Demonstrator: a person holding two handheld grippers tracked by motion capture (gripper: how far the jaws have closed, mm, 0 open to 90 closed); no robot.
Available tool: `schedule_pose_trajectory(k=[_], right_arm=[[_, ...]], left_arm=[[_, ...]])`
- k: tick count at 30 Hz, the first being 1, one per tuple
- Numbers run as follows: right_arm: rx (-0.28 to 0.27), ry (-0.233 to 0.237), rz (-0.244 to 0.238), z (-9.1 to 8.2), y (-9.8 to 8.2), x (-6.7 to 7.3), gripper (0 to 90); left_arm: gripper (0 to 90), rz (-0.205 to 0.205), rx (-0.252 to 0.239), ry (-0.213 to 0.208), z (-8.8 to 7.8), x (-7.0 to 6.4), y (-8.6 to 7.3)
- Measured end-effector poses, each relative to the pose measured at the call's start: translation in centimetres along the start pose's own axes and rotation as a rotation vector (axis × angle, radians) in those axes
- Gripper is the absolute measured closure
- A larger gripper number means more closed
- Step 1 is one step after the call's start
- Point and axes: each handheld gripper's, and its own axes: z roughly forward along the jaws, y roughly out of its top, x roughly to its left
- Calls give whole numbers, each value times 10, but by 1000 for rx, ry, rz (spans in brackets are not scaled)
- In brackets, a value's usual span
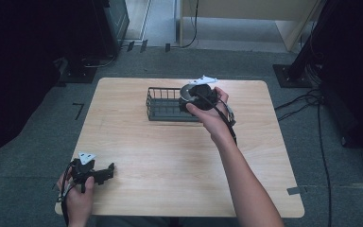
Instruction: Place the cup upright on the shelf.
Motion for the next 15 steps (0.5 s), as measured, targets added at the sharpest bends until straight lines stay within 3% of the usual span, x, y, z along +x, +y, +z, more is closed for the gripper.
schedule_pose_trajectory(k=[15], right_arm=[[21,-13,37,34,10,-12,182]], left_arm=[[0,-2,1,-1,0,0,0]])
